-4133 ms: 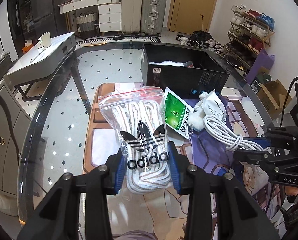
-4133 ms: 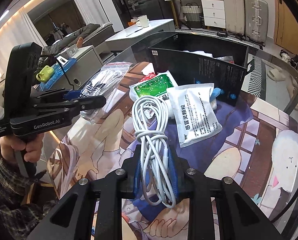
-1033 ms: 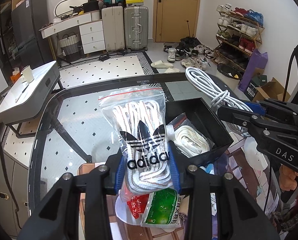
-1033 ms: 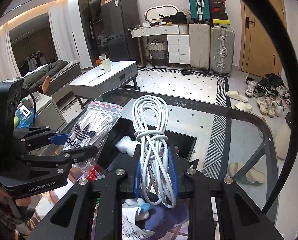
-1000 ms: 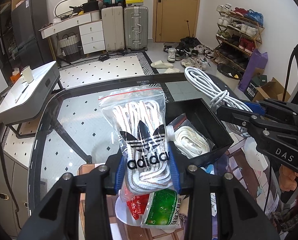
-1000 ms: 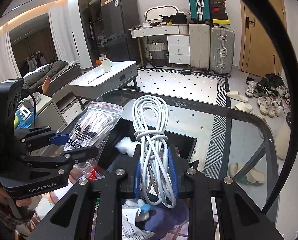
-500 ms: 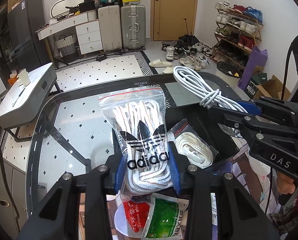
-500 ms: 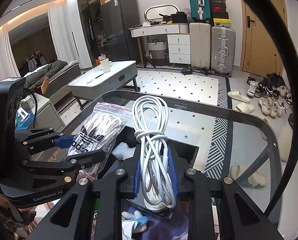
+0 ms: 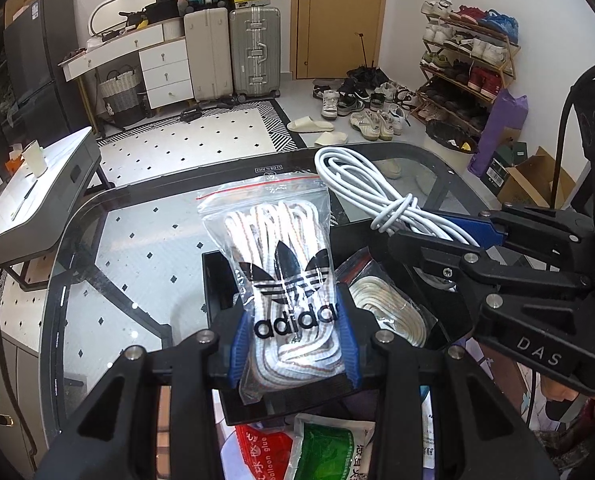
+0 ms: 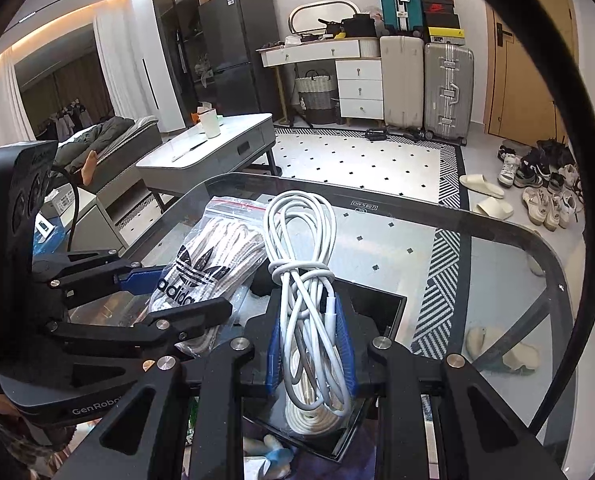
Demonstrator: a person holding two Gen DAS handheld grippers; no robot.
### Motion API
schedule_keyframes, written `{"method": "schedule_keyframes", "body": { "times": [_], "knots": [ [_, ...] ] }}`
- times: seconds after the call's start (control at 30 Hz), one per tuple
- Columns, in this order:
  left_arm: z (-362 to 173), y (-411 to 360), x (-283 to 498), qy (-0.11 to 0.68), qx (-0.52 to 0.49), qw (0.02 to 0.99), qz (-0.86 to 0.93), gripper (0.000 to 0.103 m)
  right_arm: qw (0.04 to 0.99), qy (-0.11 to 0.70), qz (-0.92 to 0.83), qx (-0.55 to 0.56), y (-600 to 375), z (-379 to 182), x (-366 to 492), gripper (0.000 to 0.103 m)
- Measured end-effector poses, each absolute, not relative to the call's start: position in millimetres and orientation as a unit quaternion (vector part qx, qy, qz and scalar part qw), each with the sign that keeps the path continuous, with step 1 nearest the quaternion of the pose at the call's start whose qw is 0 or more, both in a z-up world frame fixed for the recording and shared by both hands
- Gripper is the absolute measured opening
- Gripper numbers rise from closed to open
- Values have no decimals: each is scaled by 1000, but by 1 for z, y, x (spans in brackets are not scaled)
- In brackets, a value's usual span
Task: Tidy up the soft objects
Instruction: 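Carry the adidas bag into the black box while the right tool carries the cables there, then open the left tool to drop the adidas bag while the right tool releases the cables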
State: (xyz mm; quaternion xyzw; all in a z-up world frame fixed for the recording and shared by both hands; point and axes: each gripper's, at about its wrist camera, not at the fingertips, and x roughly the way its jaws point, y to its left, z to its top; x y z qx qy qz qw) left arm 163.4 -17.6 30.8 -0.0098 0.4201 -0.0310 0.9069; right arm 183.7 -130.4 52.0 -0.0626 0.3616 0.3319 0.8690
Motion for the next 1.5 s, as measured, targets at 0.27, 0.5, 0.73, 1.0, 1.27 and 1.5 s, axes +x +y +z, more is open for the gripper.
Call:
{"method": "schedule_keyframes", "body": {
  "times": [0.27, 0.5, 0.73, 1.0, 1.27, 1.5],
  "knots": [
    [19, -15, 168, 431, -7, 901, -39, 37, 862, 378, 332, -63, -121, 39, 194, 24],
    [14, -16, 170, 443, -21, 895, -49, 38, 854, 392, 336, -68, -118, 29, 197, 24],
    [15, -19, 167, 445, -17, 894, -48, 43, 854, 390, 338, -73, -115, 31, 199, 28],
    [23, -14, 160, 436, -18, 899, -43, 63, 860, 383, 331, -63, -127, 36, 191, 46],
    [27, -10, 149, 432, -9, 901, -37, 76, 858, 386, 333, -62, -141, 39, 183, 76],
    [31, -10, 140, 428, -14, 903, -40, 93, 862, 373, 339, -62, -155, 49, 170, 98]
  ]
}}
